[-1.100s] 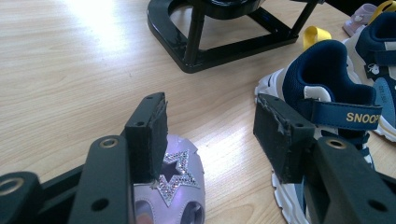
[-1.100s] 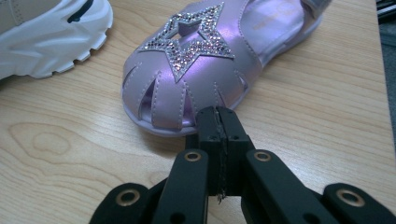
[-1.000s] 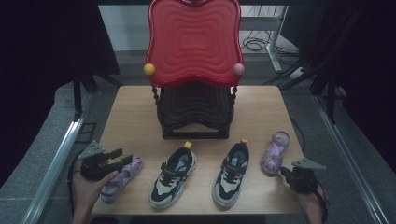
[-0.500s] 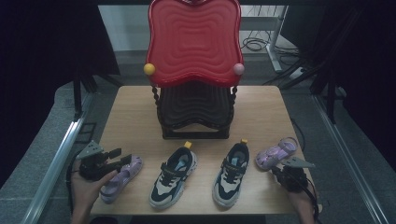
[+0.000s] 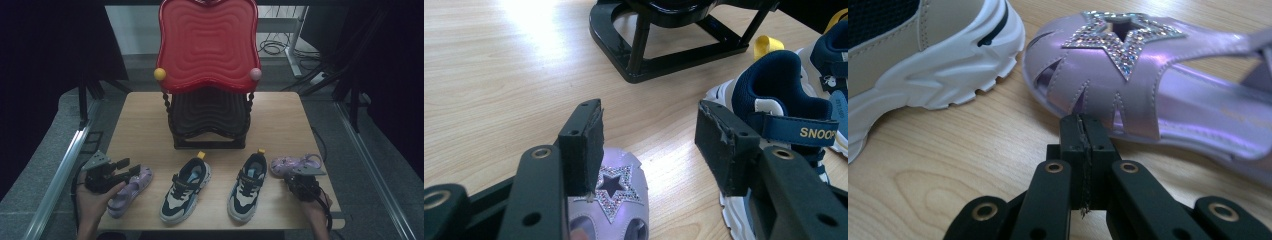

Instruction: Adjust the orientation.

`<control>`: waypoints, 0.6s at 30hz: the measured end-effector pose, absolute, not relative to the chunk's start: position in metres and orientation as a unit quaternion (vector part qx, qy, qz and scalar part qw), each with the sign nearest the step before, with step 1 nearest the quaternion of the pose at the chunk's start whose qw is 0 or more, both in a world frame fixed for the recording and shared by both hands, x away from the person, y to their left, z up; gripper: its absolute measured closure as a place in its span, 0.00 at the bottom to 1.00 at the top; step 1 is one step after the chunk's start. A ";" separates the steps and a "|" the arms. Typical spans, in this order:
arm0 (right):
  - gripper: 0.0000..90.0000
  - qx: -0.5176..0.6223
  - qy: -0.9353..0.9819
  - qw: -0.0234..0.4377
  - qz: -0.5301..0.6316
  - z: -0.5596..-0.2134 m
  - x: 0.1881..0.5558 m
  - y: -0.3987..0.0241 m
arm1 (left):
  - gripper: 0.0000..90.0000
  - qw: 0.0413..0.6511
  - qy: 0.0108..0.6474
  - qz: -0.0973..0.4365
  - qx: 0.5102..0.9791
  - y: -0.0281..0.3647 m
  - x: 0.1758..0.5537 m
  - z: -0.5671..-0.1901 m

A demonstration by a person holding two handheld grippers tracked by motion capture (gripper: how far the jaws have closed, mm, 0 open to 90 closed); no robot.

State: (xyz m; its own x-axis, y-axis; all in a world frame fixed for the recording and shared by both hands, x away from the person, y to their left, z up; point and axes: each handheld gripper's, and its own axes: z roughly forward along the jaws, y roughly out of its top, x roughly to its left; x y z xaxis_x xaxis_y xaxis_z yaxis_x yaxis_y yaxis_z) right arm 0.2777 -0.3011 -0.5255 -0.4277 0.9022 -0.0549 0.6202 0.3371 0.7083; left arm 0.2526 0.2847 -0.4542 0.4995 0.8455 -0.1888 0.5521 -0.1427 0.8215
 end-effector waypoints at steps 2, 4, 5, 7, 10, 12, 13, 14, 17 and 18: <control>0.99 0.484 0.785 0.226 0.313 -0.526 0.278 -0.300 | 0.50 0.453 0.474 0.163 0.738 0.286 0.253 -0.454; 0.99 0.486 0.783 0.227 0.315 -0.525 0.280 -0.297 | 0.50 0.452 0.476 0.162 0.737 0.287 0.253 -0.454; 0.99 0.486 0.783 0.229 0.314 -0.525 0.281 -0.297 | 0.50 0.452 0.476 0.163 0.736 0.287 0.253 -0.454; 0.99 0.487 0.782 0.232 0.313 -0.526 0.282 -0.294 | 0.50 0.452 0.476 0.162 0.737 0.287 0.253 -0.455; 0.99 0.489 0.779 0.235 0.313 -0.527 0.284 -0.290 | 0.50 0.452 0.476 0.161 0.737 0.287 0.253 -0.455; 0.99 0.492 0.777 0.237 0.313 -0.527 0.286 -0.287 | 0.50 0.452 0.475 0.160 0.738 0.286 0.254 -0.455; 0.99 0.492 0.777 0.237 0.313 -0.527 0.287 -0.286 | 0.50 0.452 0.475 0.160 0.738 0.286 0.254 -0.455; 0.99 0.493 0.776 0.239 0.313 -0.527 0.288 -0.284 | 0.50 0.452 0.475 0.160 0.738 0.286 0.254 -0.456; 0.99 0.497 0.772 0.243 0.312 -0.528 0.292 -0.280 | 0.50 0.452 0.475 0.159 0.739 0.285 0.254 -0.456; 0.99 0.497 0.772 0.243 0.312 -0.528 0.292 -0.280 | 0.50 0.451 0.475 0.159 0.739 0.285 0.254 -0.456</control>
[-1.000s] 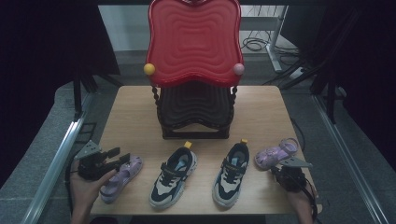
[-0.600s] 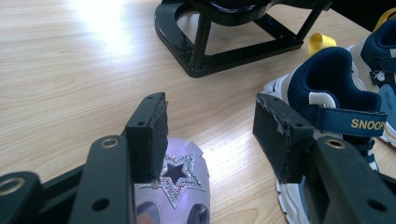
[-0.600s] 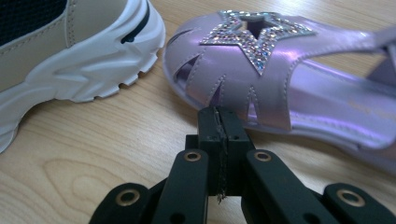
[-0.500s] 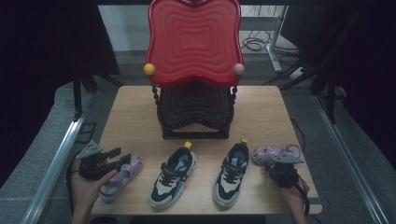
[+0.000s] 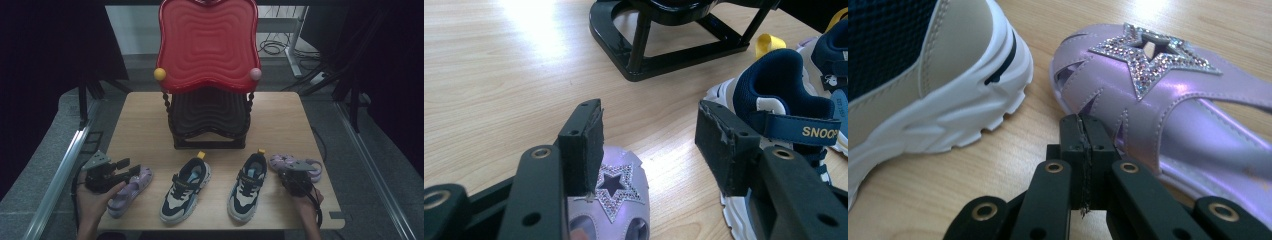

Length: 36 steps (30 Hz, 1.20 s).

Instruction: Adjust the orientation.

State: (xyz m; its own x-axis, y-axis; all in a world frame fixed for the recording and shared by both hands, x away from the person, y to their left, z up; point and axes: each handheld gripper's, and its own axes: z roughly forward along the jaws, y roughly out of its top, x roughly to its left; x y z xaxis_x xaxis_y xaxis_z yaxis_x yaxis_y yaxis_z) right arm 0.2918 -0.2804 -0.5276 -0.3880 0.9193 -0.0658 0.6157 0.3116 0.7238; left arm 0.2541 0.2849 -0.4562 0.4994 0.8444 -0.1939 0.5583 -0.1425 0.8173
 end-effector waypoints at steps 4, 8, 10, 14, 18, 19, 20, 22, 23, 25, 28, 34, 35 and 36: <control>0.99 0.501 0.769 0.246 0.312 -0.529 0.298 -0.276 | 0.50 0.450 0.474 0.157 0.740 0.284 0.254 -0.457; 0.99 0.503 0.768 0.249 0.308 -0.530 0.303 -0.271 | 0.50 0.450 0.474 0.157 0.741 0.283 0.254 -0.457; 0.99 0.502 0.769 0.257 0.302 -0.531 0.306 -0.266 | 0.50 0.449 0.474 0.156 0.741 0.283 0.255 -0.457; 0.99 0.506 0.765 0.264 0.297 -0.533 0.309 -0.262 | 0.50 0.448 0.473 0.156 0.742 0.282 0.255 -0.458; 0.99 0.512 0.759 0.270 0.299 -0.533 0.312 -0.261 | 0.50 0.448 0.473 0.155 0.743 0.281 0.255 -0.458; 0.99 0.513 0.756 0.273 0.300 -0.533 0.314 -0.260 | 0.50 0.447 0.473 0.154 0.744 0.280 0.255 -0.459; 0.99 0.513 0.756 0.273 0.300 -0.533 0.314 -0.260 | 0.50 0.447 0.473 0.154 0.744 0.280 0.255 -0.459; 0.99 0.514 0.755 0.276 0.298 -0.534 0.315 -0.259 | 0.50 0.447 0.472 0.153 0.744 0.279 0.255 -0.459; 0.99 0.514 0.754 0.279 0.299 -0.534 0.316 -0.259 | 0.50 0.446 0.472 0.153 0.744 0.279 0.256 -0.460; 0.99 0.515 0.751 0.281 0.303 -0.534 0.317 -0.258 | 0.50 0.445 0.473 0.151 0.745 0.279 0.256 -0.461; 0.99 0.513 0.751 0.283 0.305 -0.533 0.316 -0.256 | 0.50 0.448 0.472 0.146 0.746 0.280 0.257 -0.461; 0.98 0.502 0.738 0.279 0.354 -0.512 0.303 -0.259 | 0.50 0.454 0.472 0.153 0.740 0.284 0.254 -0.457; 0.98 0.499 0.734 0.282 0.364 -0.507 0.300 -0.261 | 0.50 0.454 0.471 0.154 0.740 0.285 0.254 -0.456; 0.98 0.499 0.734 0.282 0.364 -0.507 0.300 -0.261 | 0.50 0.454 0.471 0.154 0.740 0.285 0.254 -0.456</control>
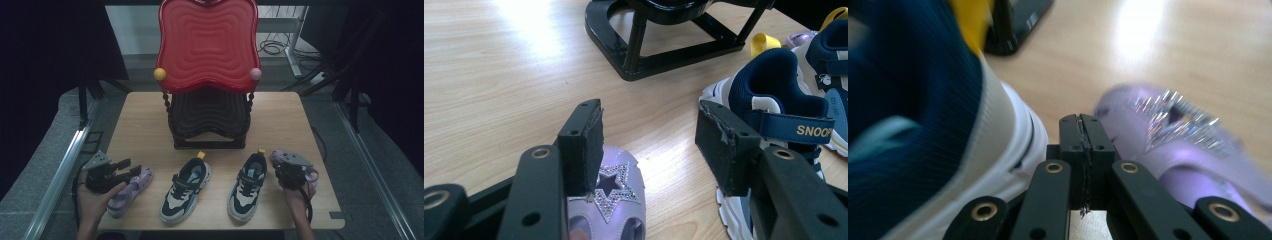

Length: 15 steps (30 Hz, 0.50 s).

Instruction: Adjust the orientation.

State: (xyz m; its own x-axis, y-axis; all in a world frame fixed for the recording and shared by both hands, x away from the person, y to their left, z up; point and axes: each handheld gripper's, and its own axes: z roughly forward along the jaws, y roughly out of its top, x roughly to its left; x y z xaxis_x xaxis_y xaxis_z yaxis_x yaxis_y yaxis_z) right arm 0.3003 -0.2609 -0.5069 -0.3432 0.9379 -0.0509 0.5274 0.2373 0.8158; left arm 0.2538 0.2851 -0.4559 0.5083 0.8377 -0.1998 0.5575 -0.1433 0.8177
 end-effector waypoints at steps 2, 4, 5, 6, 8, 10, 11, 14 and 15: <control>0.98 0.497 0.727 0.288 0.377 -0.496 0.296 -0.267 | 0.50 0.455 0.471 0.155 0.740 0.286 0.254 -0.456; 0.96 0.495 0.720 0.289 0.391 -0.487 0.292 -0.275 | 0.50 0.455 0.471 0.157 0.739 0.288 0.253 -0.455; 0.93 0.494 0.716 0.284 0.402 -0.480 0.289 -0.286 | 0.50 0.456 0.473 0.159 0.737 0.290 0.253 -0.454; 0.93 0.494 0.716 0.284 0.402 -0.480 0.289 -0.286 | 0.50 0.456 0.473 0.159 0.737 0.290 0.253 -0.454; 0.91 0.495 0.713 0.278 0.411 -0.478 0.287 -0.296 | 0.50 0.457 0.475 0.161 0.735 0.291 0.252 -0.453; 0.89 0.496 0.712 0.270 0.417 -0.478 0.286 -0.304 | 0.50 0.456 0.475 0.162 0.735 0.293 0.252 -0.452; 0.88 0.496 0.712 0.267 0.419 -0.478 0.286 -0.308 | 0.50 0.457 0.475 0.163 0.734 0.293 0.252 -0.451; 0.85 0.494 0.713 0.255 0.427 -0.478 0.284 -0.318 | 0.50 0.456 0.475 0.165 0.734 0.294 0.251 -0.450; 0.83 0.494 0.713 0.252 0.430 -0.478 0.283 -0.319 | 0.50 0.456 0.475 0.165 0.735 0.294 0.251 -0.450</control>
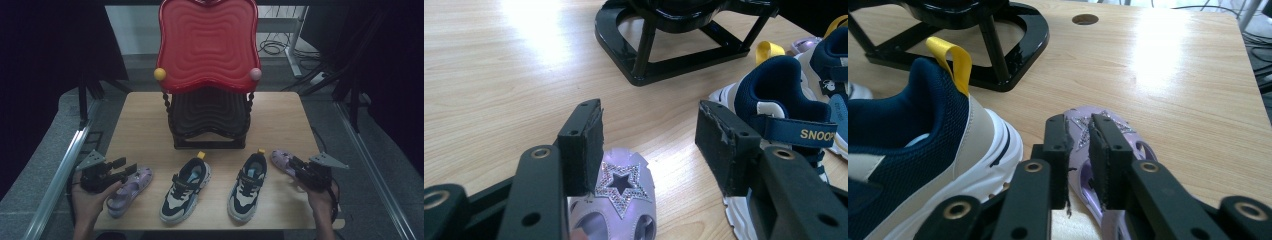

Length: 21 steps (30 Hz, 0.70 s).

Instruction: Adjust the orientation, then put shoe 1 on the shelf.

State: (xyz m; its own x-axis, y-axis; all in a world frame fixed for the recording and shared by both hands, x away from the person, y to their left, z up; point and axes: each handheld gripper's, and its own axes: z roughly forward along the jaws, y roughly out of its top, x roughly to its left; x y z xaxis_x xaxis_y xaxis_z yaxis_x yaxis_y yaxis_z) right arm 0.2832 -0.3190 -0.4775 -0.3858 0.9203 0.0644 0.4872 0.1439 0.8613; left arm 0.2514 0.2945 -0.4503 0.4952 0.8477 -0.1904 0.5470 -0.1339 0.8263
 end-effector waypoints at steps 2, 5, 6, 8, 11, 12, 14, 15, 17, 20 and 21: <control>0.79 0.493 0.712 0.250 0.432 -0.477 0.282 -0.322 | 0.50 0.455 0.475 0.165 0.735 0.295 0.251 -0.450; 0.76 0.489 0.715 0.252 0.431 -0.476 0.279 -0.325 | 0.50 0.454 0.475 0.165 0.735 0.296 0.251 -0.450; 0.75 0.488 0.717 0.253 0.429 -0.475 0.278 -0.326 | 0.50 0.454 0.474 0.166 0.736 0.295 0.251 -0.450; 0.71 0.482 0.720 0.249 0.433 -0.475 0.275 -0.328 | 0.50 0.454 0.473 0.166 0.737 0.295 0.250 -0.449; 0.64 0.481 0.720 0.252 0.433 -0.476 0.272 -0.331 | 0.50 0.454 0.472 0.166 0.737 0.295 0.249 -0.449; 0.63 0.481 0.720 0.249 0.435 -0.476 0.271 -0.332 | 0.50 0.454 0.472 0.165 0.738 0.295 0.249 -0.449; 0.59 0.474 0.727 0.238 0.435 -0.479 0.270 -0.334 | 0.50 0.451 0.474 0.165 0.738 0.296 0.246 -0.451; 0.59 0.474 0.727 0.238 0.435 -0.479 0.270 -0.334 | 0.50 0.451 0.474 0.165 0.738 0.296 0.246 -0.451; 0.58 0.472 0.732 0.238 0.430 -0.481 0.269 -0.336 | 0.50 0.448 0.478 0.166 0.737 0.298 0.243 -0.452; 0.58 0.473 0.731 0.232 0.433 -0.484 0.270 -0.339 | 0.50 0.448 0.486 0.169 0.731 0.302 0.238 -0.451; 0.58 0.475 0.732 0.228 0.432 -0.485 0.270 -0.340 | 0.50 0.450 0.488 0.168 0.729 0.303 0.235 -0.450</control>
State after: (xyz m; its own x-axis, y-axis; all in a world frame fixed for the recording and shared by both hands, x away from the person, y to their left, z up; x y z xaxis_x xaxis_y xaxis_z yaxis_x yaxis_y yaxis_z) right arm 0.2697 -0.3399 -0.4847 -0.4451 0.8922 0.0763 0.4987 0.1762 0.8487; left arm 0.2352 0.3028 -0.4504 0.4676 0.8624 -0.1940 0.5606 -0.1196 0.8194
